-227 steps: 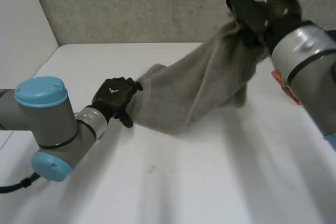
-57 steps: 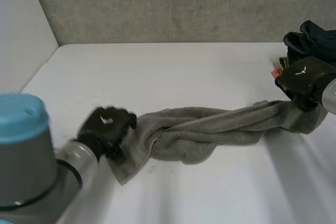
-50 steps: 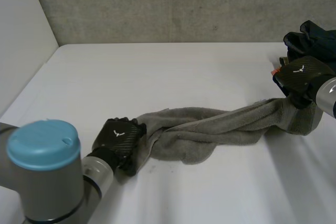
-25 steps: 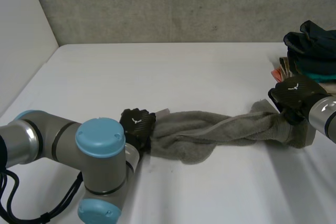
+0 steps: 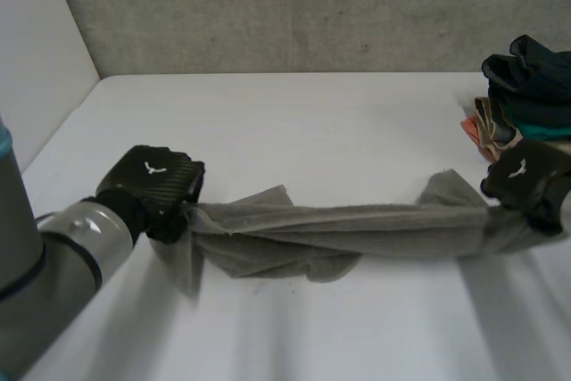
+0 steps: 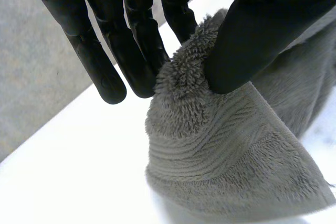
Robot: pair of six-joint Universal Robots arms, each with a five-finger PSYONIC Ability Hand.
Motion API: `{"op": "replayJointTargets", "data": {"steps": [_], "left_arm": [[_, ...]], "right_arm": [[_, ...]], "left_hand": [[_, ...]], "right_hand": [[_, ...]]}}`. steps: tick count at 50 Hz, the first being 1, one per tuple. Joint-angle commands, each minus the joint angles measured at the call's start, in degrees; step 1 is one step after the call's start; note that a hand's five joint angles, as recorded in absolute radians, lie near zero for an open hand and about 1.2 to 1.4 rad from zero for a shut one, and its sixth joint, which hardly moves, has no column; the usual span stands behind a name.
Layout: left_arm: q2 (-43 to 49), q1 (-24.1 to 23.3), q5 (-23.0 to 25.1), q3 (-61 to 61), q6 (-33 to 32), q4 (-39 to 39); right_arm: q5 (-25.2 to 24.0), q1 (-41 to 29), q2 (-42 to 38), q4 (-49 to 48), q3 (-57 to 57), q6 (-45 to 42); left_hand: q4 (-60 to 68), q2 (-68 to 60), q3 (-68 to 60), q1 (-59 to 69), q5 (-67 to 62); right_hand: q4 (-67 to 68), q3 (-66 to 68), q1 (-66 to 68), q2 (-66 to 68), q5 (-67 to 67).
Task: Fold the laundry.
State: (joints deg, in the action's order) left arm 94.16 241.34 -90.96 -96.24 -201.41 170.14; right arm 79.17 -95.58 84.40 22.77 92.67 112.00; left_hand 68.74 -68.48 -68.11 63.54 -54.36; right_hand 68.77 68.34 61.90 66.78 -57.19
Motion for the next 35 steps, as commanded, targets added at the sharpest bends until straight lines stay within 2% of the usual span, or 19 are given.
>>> {"op": "replayJointTargets", "data": {"steps": [1,2,5,6,9,10,14,17,26,35], "left_arm": [[16.3,6.43,1.57,7.72,-7.14,10.02],[19.72,6.25,1.31,11.91,-10.02,12.38],[23.87,5.46,1.22,19.31,-15.39,15.65],[25.97,5.2,1.13,25.08,-18.28,18.36],[28.18,4.76,1.4,33.72,-21.73,24.6],[28.88,4.84,1.22,38.1,-22.78,30.28],[28.19,4.67,1.22,42.01,-21.57,43.12],[27.23,4.76,1.05,41.57,-20.34,46.85],[19.93,7.21,1.49,25.78,-15.24,41.07],[20.63,8.27,1.92,8.2,-15.24,41.41]], "right_arm": [[7.3,-5.84,-14.51,-8.95,-5.03,0.76],[10.01,-7.32,-16.53,-12.63,-8.44,1.11],[13.45,-8.83,-19.35,-18.97,-15.47,1.64],[14.68,-9.44,-21.45,-23.95,-21.33,2.25],[14.78,-9.98,-23.84,-32.67,-29.45,4.36],[14.87,-10.15,-24.19,-38.7,-33.65,6.28],[14.17,-10.06,-22.45,-53.04,-36.59,11.82],[13.38,-10.24,-20.07,-58.09,-35.63,14.2],[12.06,-10.5,-16.99,-50.99,-22.46,18.07],[7.84,-10.77,-17.95,-41.94,-8.31,24.31]], "left_hand": [[11.26,-11.52,-11.89,16.46,-15.64],[11.26,-11.52,-11.89,16.46,-15.64],[11.26,-11.52,-11.89,16.46,-15.64],[11.26,-11.52,-11.89,16.46,-15.64],[11.26,-11.52,-11.89,16.46,-15.64],[11.26,-11.52,-11.89,16.46,-15.64],[11.26,-11.52,-11.89,16.46,-15.64],[11.26,-11.52,-11.89,16.46,-15.64],[11.26,-11.52,-11.89,16.46,-15.64],[11.26,-11.52,-11.89,16.46,-15.64]], "right_hand": [[11.23,11.66,18.1,13.22,-12.81],[11.23,11.66,18.1,13.22,-12.81],[11.23,11.66,18.1,13.22,-12.81],[11.23,11.66,18.1,13.22,-12.81],[11.23,11.66,18.1,13.22,-12.81],[11.23,11.66,18.1,13.22,-12.81],[11.23,11.66,18.1,13.22,-12.81],[11.23,11.66,18.1,13.22,-12.81],[11.23,11.66,18.1,13.22,-12.81],[11.23,11.66,18.1,13.22,-12.81]]}}
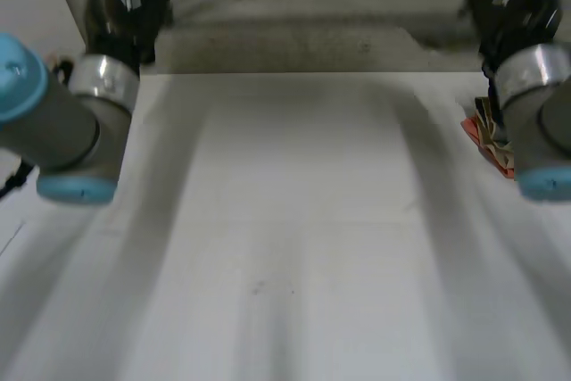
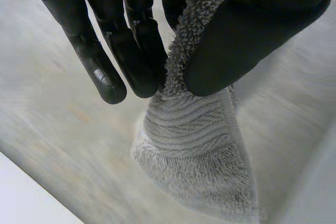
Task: Fold the laundry.
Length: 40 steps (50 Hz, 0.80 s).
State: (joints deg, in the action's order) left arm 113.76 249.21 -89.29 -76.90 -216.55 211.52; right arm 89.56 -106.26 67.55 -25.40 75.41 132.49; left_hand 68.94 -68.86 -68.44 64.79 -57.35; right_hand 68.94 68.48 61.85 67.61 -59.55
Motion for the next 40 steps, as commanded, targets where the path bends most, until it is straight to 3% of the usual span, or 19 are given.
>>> {"op": "replayJointTargets", "data": {"steps": [1,8,15,16,17,23,26,34,40], "left_arm": [[1.29,0.32,0.26,-12.65,-0.19,0.12],[5.77,-0.39,1.22,-20.83,-0.45,-0.4],[-3.0,0.14,1.31,-28.57,-1.42,-3.92],[-5.97,0.23,1.31,-29.79,-1.25,-5.49],[-7.05,0.4,1.31,-30.15,-1.25,-6.11],[-13.99,2.94,1.22,-31.38,1.2,-13.22],[-15.14,4.44,1.22,-31.3,4.46,-15.78],[-14.71,6.9,1.84,-31.73,21.93,-21.84],[-13.39,7.61,2.28,-33.93,24.51,-20.1]], "right_arm": [[-2.64,-0.09,-1.37,6.67,9.83,4.18],[-2.64,-0.09,-5.24,8.69,15.02,4.79],[-2.9,0.87,-2.61,9.4,21.26,4.36],[-3.16,0.88,-0.17,9.66,22.75,4.62],[-3.43,0.88,0.9,9.92,23.46,4.71],[-7.81,4.29,5.65,11.15,28.11,5.14],[-9.23,5.27,6.45,11.68,28.83,6.2],[-10.2,5.62,6.63,13.18,28.47,9.89],[-10.37,5.53,6.54,13.18,28.74,10.07]], "left_hand": [[11.06,-11.14,-11.56,15.21,-12.65],[11.06,-11.14,-11.56,15.21,-12.65],[-12.25,12.17,11.75,-8.11,10.66],[-29.45,29.37,28.95,-25.3,27.86],[-34.29,34.21,33.79,-30.14,32.7],[-46.24,46.16,45.74,-42.09,44.65],[-47.29,47.21,46.79,-43.14,45.7],[-44.43,44.35,43.93,-40.28,42.84],[-41.4,41.32,40.9,-37.25,39.81]], "right_hand": [[11.06,11.52,18.15,12.39,-10.45],[11.06,11.52,18.15,12.39,-10.45],[11.06,11.52,18.15,12.39,-10.45],[11.06,11.52,18.15,12.39,-10.45],[11.06,11.52,18.15,12.39,-10.45],[11.06,11.52,18.15,12.39,-10.45],[11.06,11.52,18.15,12.39,-10.45],[11.06,11.52,18.15,12.39,-10.45],[11.06,11.52,18.15,12.39,-10.45]]}}
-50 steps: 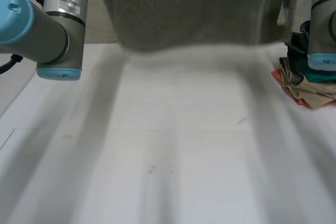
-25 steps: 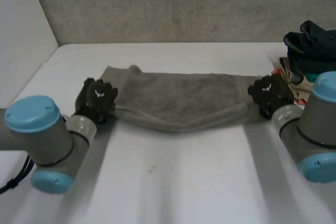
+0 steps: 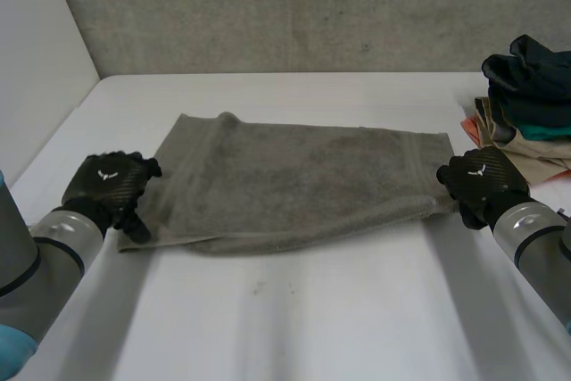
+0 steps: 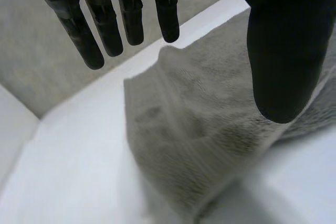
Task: Fold the laundry.
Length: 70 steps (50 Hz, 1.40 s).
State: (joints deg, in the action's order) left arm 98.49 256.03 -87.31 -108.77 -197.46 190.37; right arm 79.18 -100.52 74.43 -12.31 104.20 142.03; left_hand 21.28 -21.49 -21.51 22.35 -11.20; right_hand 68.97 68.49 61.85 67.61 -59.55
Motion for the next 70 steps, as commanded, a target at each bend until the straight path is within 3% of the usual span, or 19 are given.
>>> {"op": "replayJointTargets", "data": {"steps": [1,7,16,17,20,21,26,32,36,40,45,49,52,57,61,64,70], "left_arm": [[2.49,0.79,0.3,-2.15,5.42,1.75],[7.32,0.79,-0.05,-1.71,3.75,5.36],[14.97,1.76,-0.14,0.67,-4.43,9.67],[16.19,2.54,-0.14,1.45,-6.34,11.15],[16.82,2.81,-0.05,1.81,-8.46,12.74],[16.65,2.72,-0.05,1.72,-9.51,13.62],[12.44,2.72,-0.32,1.02,-11.46,14.07],[-0.47,1.93,-0.05,-1.35,-12.86,7.49],[-14.95,1.23,0.47,-0.92,-15.76,-5.14],[-22.97,0.35,0.74,1.36,-18.04,-14.38],[-23.26,-0.44,3.1,2.07,-22.96,-19.95],[-15.29,-0.44,5.48,2.68,-28.85,-19.08],[-4.04,-0.35,4.87,6.02,-33.25,-16.44],[12.31,-0.53,-0.3,18.04,-36.85,-11.08],[20.93,-3.59,-6.46,36.9,-38.7,-5.56],[22.44,-4.48,-6.03,45.9,-38.7,-0.11],[21.66,-5.28,-5.76,54.81,-35.02,23.71]], "right_arm": [[0.01,-0.21,-0.34,0.09,-0.05,0.52],[-0.25,-0.03,-0.51,0.09,0.21,0.52],[-0.52,0.32,-0.51,0.09,0.39,0.17],[-0.52,0.23,-0.51,0.09,0.39,-0.18],[-0.25,0.23,-0.51,0.09,0.3,-0.27],[-0.17,0.32,-0.51,0.09,0.3,-0.35],[-0.08,0.41,0.45,0.79,-0.14,-1.32],[0.45,1.89,11.32,13.15,-3.03,-12.45],[0.8,3.22,17.92,22.29,-6.63,-19.84],[0.89,3.75,22.67,31.61,-10.32,-24.07],[0.71,4.36,21.91,37.53,-11.04,-25.32],[1.15,3.31,12.52,37.09,-11.13,-25.32],[3.25,1.56,3.2,35.87,-14.02,-25.32],[12.63,-2.39,-8.66,27.98,-26.82,-24.61],[17.4,-3.98,-13.16,17.89,-37.54,-24.7],[17.24,-4.77,-13.7,9.79,-43.54,-24.09],[13.9,-5.3,-10.63,-19.48,-46.11,-17.68]], "left_hand": [[6.43,-6.21,-6.2,5.36,-6.51],[6.77,-6.55,-6.54,5.7,-6.85],[13.16,-12.94,-12.93,12.09,-13.24],[26.81,-26.6,-26.59,25.74,-26.9],[45.55,-45.34,-45.32,44.48,-45.63],[58.59,-58.38,-58.36,57.52,-58.67],[58.72,-58.51,-58.49,57.65,-58.8],[58.72,-58.51,-58.49,57.65,-58.8],[58.72,-58.51,-58.49,57.65,-58.8],[58.72,-58.51,-58.49,57.65,-58.8],[58.72,-58.51,-58.49,57.65,-58.8],[58.72,-58.51,-58.49,57.65,-58.8],[58.72,-58.51,-58.49,57.65,-58.8],[58.72,-58.51,-58.49,57.65,-58.8],[58.72,-58.51,-58.49,57.65,-58.8],[58.72,-58.51,-58.49,57.65,-58.8],[58.72,-58.51,-58.49,57.65,-58.8]], "right_hand": [[11.03,11.51,18.15,12.39,-10.45],[11.03,11.51,18.15,12.39,-10.45],[11.03,11.51,18.15,12.39,-10.45],[11.03,11.51,18.15,12.39,-10.45],[11.03,11.51,18.15,12.39,-10.45],[11.03,11.51,18.15,12.39,-10.45],[11.03,11.51,18.15,12.39,-10.45],[11.03,11.51,18.15,12.39,-10.45],[11.03,11.51,18.15,12.39,-10.45],[11.03,11.51,18.15,12.39,-10.45],[11.03,11.51,18.15,12.39,-10.45],[11.03,11.51,18.15,12.39,-10.45],[11.03,11.51,18.15,12.39,-10.45],[11.03,11.51,18.15,12.39,-10.45],[11.03,11.51,18.15,12.39,-10.45],[11.03,11.51,18.15,12.39,-10.45],[11.03,11.51,18.15,12.39,-10.45]]}}
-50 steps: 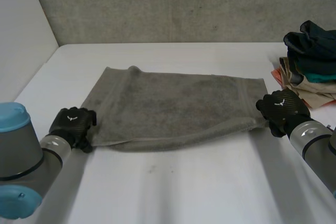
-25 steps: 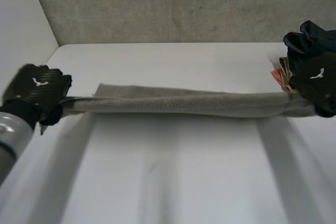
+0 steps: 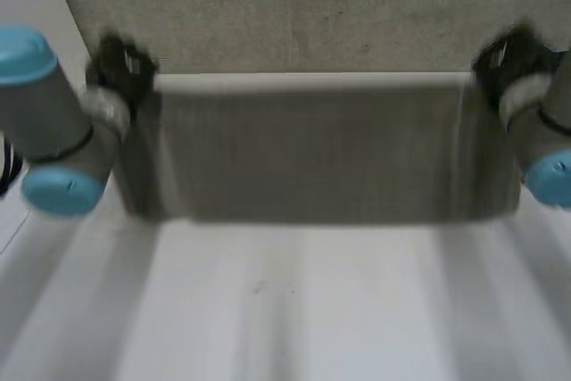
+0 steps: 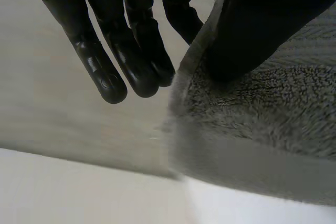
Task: Fold the laundry.
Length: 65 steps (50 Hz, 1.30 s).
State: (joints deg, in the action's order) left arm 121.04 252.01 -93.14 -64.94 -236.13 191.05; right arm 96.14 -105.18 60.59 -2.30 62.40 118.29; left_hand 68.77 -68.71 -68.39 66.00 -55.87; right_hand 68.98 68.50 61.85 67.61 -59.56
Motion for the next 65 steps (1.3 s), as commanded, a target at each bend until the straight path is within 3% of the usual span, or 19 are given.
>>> {"op": "replayJointTargets", "data": {"steps": [1,3,10,17,24,36,37,38,39,43,51,57,65], "left_arm": [[-1.33,-1.34,-0.11,10.97,4.62,25.67],[-3.08,-1.61,-0.37,9.66,6.64,29.19],[-4.94,-1.17,-0.46,1.59,8.32,24.47],[-4.59,-0.99,-0.55,-7.47,9.81,23.67],[-3.97,-1.87,-0.29,-19.69,11.22,23.67],[-5.99,-3.54,0.24,-38.5,11.48,23.67],[-7.82,-3.37,0.15,-39.73,11.48,23.67],[-8.62,-3.28,0.15,-40.35,11.66,23.67],[-9.33,-3.28,0.15,-40.88,11.66,23.67],[-11.88,-3.28,0.15,-42.73,12.71,23.67],[-13.82,-3.89,-0.02,-42.91,15.88,23.14],[-13.9,-3.63,-0.02,-41.5,16.32,22.97],[-13.38,-2.84,0.06,-39.21,16.32,22.97]], "right_arm": [[-3.15,-0.55,4.09,-31.95,-3.78,6.86],[-3.42,-0.64,6.63,-32.6,-2.37,7.82],[-4.03,-1.51,6.47,-21.89,0.35,9.67],[-4.38,-1.6,3.84,-17.48,4.39,13.36],[-9.48,-1.43,-0.2,-15.72,13.18,16.88],[-11.06,0.94,-0.48,3.26,24.0,16.53],[-11.5,2.51,0.83,4.23,24.78,17.23],[-12.02,3.31,1.98,4.24,25.14,17.41],[-12.46,4.1,3.38,4.24,25.67,17.67],[-15.01,7.18,9.62,4.85,26.55,20.13],[-16.6,8.33,10.69,10.37,22.43,29.88],[-17.65,7.98,8.76,23.03,18.03,31.65],[-20.56,7.54,2.88,21.11,15.57,30.86]], "left_hand": [[11.23,-11.29,-11.61,14.0,-14.13],[11.23,-11.29,-11.61,14.0,-14.13],[11.23,-11.29,-11.61,14.0,-14.13],[11.23,-11.29,-11.61,14.0,-14.13],[11.23,-11.29,-11.61,14.0,-14.13],[11.23,-11.29,-11.61,14.0,-14.13],[11.23,-11.29,-11.61,14.0,-14.13],[11.23,-11.29,-11.61,14.0,-14.13],[11.23,-11.29,-11.61,14.0,-14.13],[11.23,-11.29,-11.61,14.0,-14.13],[11.23,-11.29,-11.61,14.0,-14.13],[11.23,-11.29,-11.61,14.0,-14.13],[11.23,-11.29,-11.61,14.0,-14.13]], "right_hand": [[11.02,11.5,18.15,12.39,-10.44],[11.02,11.5,18.15,12.39,-10.44],[11.02,11.5,18.15,12.39,-10.44],[11.02,11.5,18.15,12.39,-10.44],[11.02,11.5,18.15,12.39,-10.44],[11.02,11.5,18.15,12.39,-10.44],[-16.73,-16.25,-9.61,-15.36,17.31],[-29.0,-28.52,-21.87,-27.63,29.58],[-33.12,-32.64,-25.99,-31.75,33.7],[-40.04,-39.55,-32.91,-38.67,40.61],[-43.43,-42.94,-36.3,-42.06,44.0],[-43.42,-42.94,-36.3,-42.05,44.0],[-42.08,-41.6,-34.95,-40.71,42.66]]}}
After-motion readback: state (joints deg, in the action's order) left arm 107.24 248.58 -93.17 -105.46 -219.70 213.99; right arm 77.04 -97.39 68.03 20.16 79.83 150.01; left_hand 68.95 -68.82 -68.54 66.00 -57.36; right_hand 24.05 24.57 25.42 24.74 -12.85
